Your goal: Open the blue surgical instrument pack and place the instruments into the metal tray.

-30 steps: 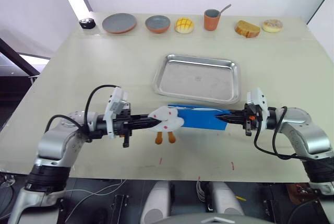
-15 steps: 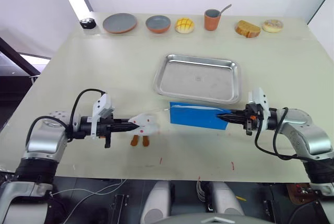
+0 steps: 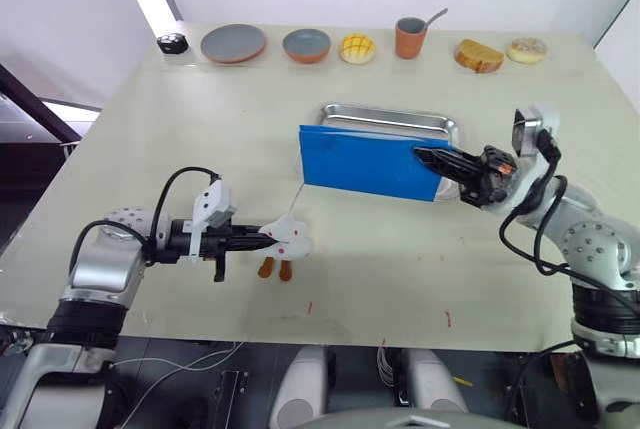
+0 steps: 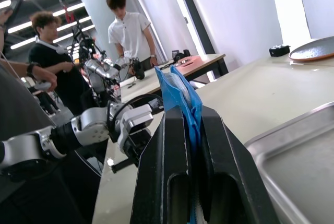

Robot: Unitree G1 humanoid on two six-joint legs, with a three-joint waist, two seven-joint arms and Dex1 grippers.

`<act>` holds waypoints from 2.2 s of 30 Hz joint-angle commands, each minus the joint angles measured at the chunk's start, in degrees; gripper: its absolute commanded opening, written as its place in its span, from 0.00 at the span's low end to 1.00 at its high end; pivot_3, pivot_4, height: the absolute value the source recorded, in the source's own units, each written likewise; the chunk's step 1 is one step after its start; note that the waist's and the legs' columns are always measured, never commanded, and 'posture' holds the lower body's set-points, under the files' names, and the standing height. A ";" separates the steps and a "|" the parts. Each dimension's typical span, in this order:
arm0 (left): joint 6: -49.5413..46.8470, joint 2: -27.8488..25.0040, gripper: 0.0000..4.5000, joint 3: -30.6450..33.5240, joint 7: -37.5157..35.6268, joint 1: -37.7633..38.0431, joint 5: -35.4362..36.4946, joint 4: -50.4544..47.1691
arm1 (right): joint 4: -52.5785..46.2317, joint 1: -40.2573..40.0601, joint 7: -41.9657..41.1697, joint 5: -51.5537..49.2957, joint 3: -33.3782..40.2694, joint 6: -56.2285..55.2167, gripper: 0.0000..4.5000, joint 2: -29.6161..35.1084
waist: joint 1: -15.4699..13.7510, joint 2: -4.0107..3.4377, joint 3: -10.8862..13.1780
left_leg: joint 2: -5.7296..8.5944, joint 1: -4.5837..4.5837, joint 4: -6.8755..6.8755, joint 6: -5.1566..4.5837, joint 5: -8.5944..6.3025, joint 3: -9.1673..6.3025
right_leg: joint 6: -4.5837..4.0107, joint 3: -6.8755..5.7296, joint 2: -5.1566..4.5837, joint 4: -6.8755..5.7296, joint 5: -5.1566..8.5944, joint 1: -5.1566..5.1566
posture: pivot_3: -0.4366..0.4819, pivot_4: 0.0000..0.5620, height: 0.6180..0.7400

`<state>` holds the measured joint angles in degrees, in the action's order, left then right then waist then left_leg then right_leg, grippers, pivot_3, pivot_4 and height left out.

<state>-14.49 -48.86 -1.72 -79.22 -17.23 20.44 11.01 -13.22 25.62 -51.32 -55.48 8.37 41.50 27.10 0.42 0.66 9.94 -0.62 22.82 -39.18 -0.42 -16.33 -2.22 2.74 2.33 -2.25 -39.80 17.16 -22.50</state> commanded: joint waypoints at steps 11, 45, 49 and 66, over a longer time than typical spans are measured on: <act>1.10 1.01 0.02 -1.41 -0.41 2.60 -1.54 -0.84 | 1.28 -11.61 -9.51 20.15 -7.61 -15.74 0.00 8.53 | 0.28 -0.08 -0.06 | 0.02 -0.07 -0.01 -0.01 0.00 0.07 | 0.01 0.04 0.02 -0.02 0.00 0.04 | 0.48 0.27 1.00; -1.77 5.69 0.57 5.96 -1.66 -7.59 9.09 -4.08 | 6.60 -12.98 -18.77 32.84 -13.82 -30.45 0.00 14.56 | 0.56 0.04 -0.05 | -0.02 -0.15 -0.07 0.01 0.00 0.06 | 0.00 0.07 0.16 0.01 0.00 0.12 | 0.48 0.27 1.00; 4.48 9.36 0.57 1.70 -2.51 -10.03 5.04 -1.73 | 7.05 -12.13 -19.28 33.09 -14.04 -30.38 0.00 14.66 | 0.47 0.05 -0.05 | -0.01 -0.10 -0.07 0.01 0.00 0.07 | 0.00 0.09 0.17 0.02 0.00 0.07 | 0.48 0.27 1.00; 15.37 18.52 0.17 -5.61 -2.56 -11.81 -1.35 3.17 | 5.68 -10.17 -19.09 32.81 -14.64 -27.97 0.00 14.35 | 0.60 0.05 -0.05 | -0.01 -0.11 -0.12 0.01 0.01 0.07 | 0.00 0.11 0.21 -0.05 0.00 0.06 | 0.48 0.27 1.00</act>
<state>0.10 -30.20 -7.40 -81.47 -29.04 19.07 14.96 -6.69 15.16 -70.33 -23.47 -5.56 12.89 41.11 1.02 0.71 9.89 -0.63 22.71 -39.30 -0.41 -16.33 -2.15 2.74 2.44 -2.02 -39.85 17.15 -22.44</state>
